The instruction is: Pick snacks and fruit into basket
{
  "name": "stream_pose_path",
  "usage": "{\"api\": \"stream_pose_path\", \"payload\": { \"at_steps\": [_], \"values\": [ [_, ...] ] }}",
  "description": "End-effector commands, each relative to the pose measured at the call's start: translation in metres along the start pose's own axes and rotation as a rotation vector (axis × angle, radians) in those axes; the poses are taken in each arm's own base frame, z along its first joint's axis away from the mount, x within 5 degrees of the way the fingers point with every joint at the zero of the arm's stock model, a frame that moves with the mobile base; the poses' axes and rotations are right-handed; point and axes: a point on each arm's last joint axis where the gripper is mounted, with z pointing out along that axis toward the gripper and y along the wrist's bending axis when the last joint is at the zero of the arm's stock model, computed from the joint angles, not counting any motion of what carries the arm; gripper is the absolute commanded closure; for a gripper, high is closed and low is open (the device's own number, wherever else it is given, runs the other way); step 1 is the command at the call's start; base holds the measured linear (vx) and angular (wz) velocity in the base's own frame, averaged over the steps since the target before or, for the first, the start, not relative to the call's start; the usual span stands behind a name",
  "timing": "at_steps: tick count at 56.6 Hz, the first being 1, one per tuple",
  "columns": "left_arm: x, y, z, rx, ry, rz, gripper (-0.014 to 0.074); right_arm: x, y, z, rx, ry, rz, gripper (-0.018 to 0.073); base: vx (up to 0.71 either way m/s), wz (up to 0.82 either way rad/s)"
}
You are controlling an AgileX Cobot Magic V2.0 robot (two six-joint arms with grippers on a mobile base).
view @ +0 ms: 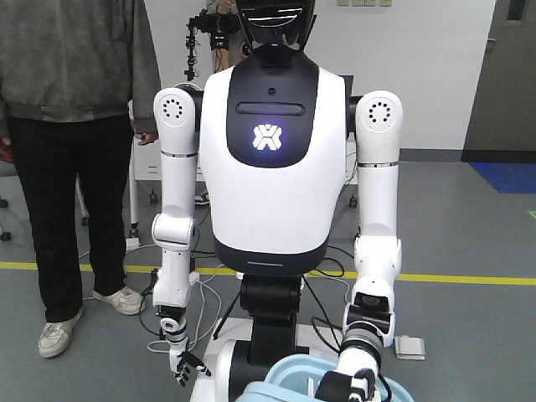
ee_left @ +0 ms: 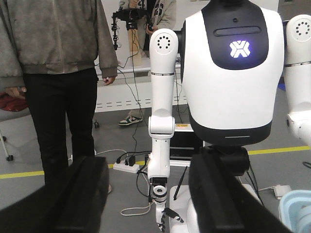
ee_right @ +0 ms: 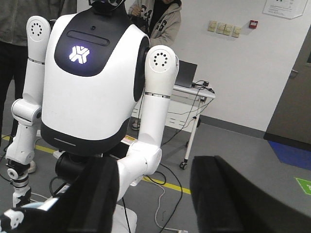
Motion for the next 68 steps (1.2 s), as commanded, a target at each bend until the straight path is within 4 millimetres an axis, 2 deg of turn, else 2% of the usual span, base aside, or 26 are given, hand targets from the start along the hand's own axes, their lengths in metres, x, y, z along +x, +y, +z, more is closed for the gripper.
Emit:
{"api": "stream_pose_path", "payload": {
  "at_steps": [1, 29, 68],
  "values": [
    [-0.0125, -0.0014, -0.0009, 0.02, -0.076, 0.023, 0.0108, -0.0119, -0.0013, -0.0005, 0.003, -0.073, -0.04, 0.0161, 0.0, 0.0],
    [-0.0125, -0.0014, -0.0009, 0.02, -0.076, 0.023, 0.0108, -0.0119, -0.0013, -0.0005, 0.003, -0.073, -0.041, 0.0161, -0.06, -0.02],
    [-0.0125, -0.0014, -0.0009, 0.02, -0.076, 0.023, 0.0108, -0.0119, -0.0013, -0.0005, 0.003, -0.073, -0.041, 0.0161, -0.29, -0.03]
  ]
}}
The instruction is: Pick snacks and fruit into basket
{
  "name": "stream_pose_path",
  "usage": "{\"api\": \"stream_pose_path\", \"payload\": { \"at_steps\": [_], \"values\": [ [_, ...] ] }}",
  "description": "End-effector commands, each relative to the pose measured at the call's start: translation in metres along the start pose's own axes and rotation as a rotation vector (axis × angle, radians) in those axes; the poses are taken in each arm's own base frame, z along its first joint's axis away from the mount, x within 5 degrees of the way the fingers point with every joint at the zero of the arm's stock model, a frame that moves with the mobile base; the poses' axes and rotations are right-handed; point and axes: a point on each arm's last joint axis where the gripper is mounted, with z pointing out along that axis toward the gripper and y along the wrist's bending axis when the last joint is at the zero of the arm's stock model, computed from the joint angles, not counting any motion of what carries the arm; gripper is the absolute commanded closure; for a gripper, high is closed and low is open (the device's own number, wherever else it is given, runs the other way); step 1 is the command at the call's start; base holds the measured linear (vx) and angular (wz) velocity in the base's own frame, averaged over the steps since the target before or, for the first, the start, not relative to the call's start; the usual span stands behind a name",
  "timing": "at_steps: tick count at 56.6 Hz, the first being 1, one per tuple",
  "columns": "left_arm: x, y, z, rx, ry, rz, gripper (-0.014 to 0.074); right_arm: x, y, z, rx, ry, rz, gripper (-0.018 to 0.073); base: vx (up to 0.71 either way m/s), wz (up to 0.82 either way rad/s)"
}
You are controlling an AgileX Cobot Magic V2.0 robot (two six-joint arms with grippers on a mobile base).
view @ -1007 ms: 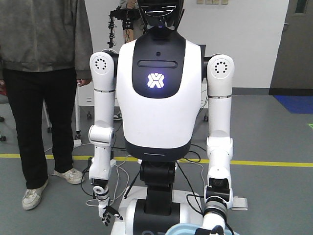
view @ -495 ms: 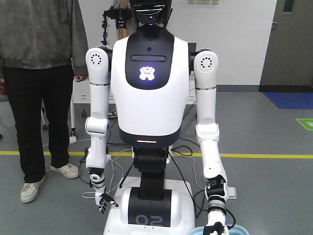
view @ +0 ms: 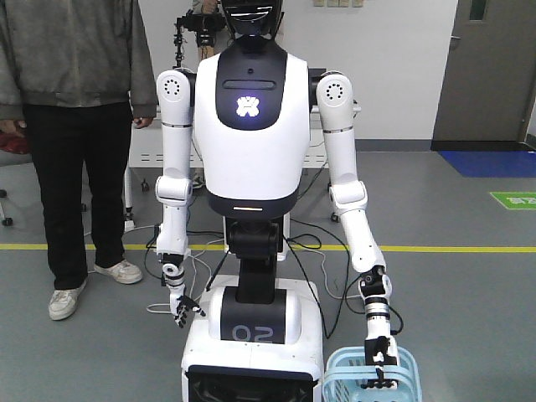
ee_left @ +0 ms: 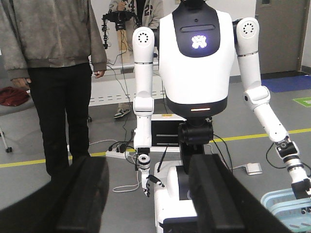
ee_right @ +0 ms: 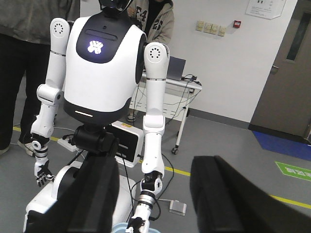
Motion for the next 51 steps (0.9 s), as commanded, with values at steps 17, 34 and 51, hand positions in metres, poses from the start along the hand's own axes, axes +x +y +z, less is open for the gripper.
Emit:
{"api": "stream_pose_path", "payload": {
  "at_steps": [17, 34, 51],
  "values": [
    [-0.0124, -0.0014, -0.0009, 0.021, -0.075, 0.021, 0.0108, -0.0117, -0.0016, -0.0005, 0.005, -0.07, -0.04, 0.0161, -0.33, 0.06],
    [-0.0124, -0.0014, -0.0009, 0.021, -0.075, 0.021, 0.0108, -0.0117, -0.0016, -0.0005, 0.005, -0.07, -0.04, 0.0161, -0.29, 0.18],
    [-0.0124, -0.0014, -0.0009, 0.021, -0.075, 0.021, 0.0108, -0.0117, -0.0016, -0.0005, 0.005, -0.07, -0.04, 0.0161, -0.15, 0.42]
  ]
}}
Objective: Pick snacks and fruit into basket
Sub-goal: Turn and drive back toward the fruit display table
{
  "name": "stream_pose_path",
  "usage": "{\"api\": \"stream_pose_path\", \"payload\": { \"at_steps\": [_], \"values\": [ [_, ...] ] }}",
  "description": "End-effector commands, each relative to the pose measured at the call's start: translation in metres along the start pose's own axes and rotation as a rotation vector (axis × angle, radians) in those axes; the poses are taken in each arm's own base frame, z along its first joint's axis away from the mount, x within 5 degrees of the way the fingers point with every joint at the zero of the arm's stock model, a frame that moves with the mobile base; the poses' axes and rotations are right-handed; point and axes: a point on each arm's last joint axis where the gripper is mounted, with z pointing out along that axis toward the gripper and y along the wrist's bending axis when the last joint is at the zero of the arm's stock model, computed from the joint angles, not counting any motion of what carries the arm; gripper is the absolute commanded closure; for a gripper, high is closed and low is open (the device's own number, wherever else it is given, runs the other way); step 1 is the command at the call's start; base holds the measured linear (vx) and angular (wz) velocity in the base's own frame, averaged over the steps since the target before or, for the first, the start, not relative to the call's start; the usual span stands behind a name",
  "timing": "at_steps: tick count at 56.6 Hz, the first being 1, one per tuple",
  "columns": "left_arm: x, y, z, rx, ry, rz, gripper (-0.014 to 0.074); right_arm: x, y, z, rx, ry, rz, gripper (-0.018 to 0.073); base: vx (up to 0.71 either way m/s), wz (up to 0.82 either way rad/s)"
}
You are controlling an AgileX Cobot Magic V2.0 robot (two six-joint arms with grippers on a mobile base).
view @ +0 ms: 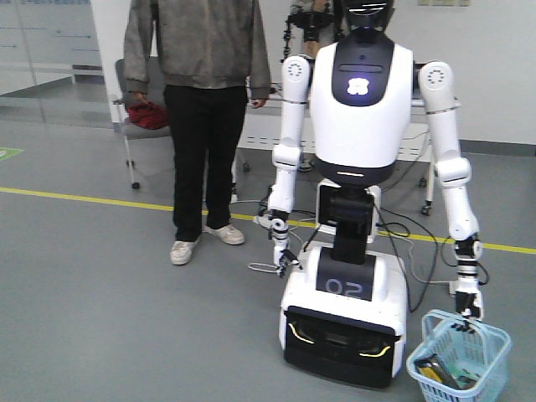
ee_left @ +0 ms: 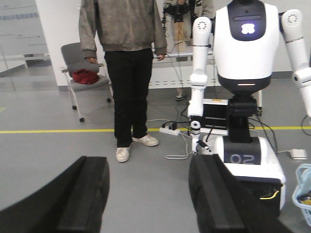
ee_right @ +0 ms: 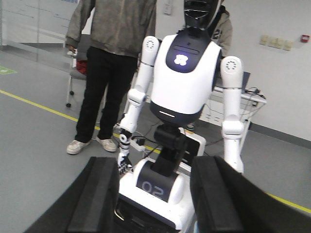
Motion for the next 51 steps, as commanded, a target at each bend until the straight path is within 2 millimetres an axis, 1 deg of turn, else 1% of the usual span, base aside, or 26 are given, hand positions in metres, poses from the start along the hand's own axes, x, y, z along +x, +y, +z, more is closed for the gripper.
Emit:
{"api": "stream_pose_path", "payload": {
  "at_steps": [1, 26, 51],
  "values": [
    [-0.0124, -0.0014, -0.0009, 0.021, -0.075, 0.021, 0.0108, -0.0116, -0.0016, -0.0005, 0.005, -0.069, -0.039, 0.0161, -0.09, 0.54],
    [-0.0124, -0.0014, -0.0009, 0.021, -0.075, 0.021, 0.0108, -0.0116, -0.0016, -0.0005, 0.005, -0.069, -0.039, 0.0161, -0.01, 0.61],
    [-0.0124, -0.0014, -0.0009, 0.021, -0.075, 0.021, 0.0108, -0.0116, -0.0016, -0.0005, 0.005, -0.069, -0.039, 0.0161, 0.15, 0.48]
  ]
}}
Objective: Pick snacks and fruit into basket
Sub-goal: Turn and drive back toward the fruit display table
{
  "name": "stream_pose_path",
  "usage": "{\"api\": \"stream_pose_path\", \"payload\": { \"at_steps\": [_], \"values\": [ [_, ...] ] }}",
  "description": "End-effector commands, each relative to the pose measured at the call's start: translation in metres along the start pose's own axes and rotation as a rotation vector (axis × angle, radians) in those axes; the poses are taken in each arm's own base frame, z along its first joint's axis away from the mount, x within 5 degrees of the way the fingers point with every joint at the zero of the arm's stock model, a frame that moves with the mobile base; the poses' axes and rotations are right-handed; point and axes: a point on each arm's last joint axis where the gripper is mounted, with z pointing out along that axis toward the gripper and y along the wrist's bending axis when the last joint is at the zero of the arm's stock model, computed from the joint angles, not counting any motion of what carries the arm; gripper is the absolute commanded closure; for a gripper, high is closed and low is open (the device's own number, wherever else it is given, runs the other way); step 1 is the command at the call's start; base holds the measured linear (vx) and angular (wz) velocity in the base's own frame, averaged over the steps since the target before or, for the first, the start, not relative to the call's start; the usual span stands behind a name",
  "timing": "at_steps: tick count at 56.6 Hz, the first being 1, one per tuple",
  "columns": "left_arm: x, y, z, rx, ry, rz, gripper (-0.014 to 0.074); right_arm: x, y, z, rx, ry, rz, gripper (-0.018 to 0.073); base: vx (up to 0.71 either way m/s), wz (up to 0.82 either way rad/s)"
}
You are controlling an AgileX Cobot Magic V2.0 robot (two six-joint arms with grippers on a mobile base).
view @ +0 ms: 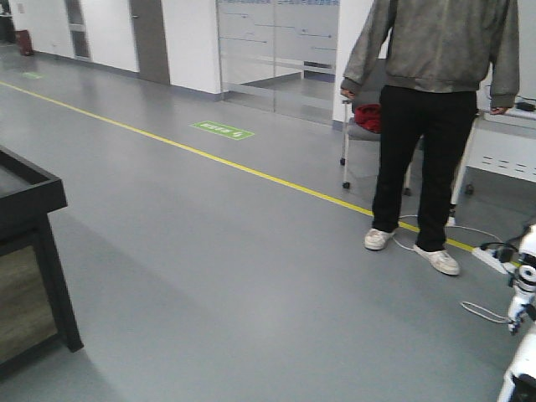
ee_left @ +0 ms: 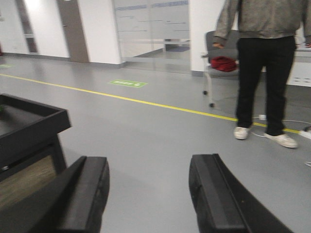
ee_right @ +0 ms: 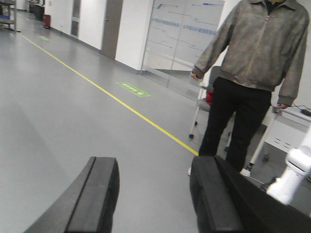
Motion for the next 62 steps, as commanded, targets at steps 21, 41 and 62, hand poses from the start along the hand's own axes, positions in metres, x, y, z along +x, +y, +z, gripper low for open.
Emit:
{"api": "stream_pose_path", "payload": {
  "at_steps": [21, 41, 62],
  "values": [
    [-0.0123, -0.0015, -0.0006, 0.021, -0.073, 0.02, 0.0108, -0.0116, -0.0016, -0.0005, 0.005, -0.069, -0.039, 0.0161, 0.23, 0.57],
    [-0.0123, -0.0015, -0.0006, 0.021, -0.073, 0.02, 0.0108, -0.0113, -0.0019, -0.0005, 0.008, -0.066, -0.038, 0.0161, 0.24, 0.68],
    [-0.0123, -0.0015, -0.0006, 0.021, -0.073, 0.02, 0.0108, -0.0111, -0.0021, -0.0004, 0.01, -0.063, -0.038, 0.0161, 0.25, 0.82]
  ]
}}
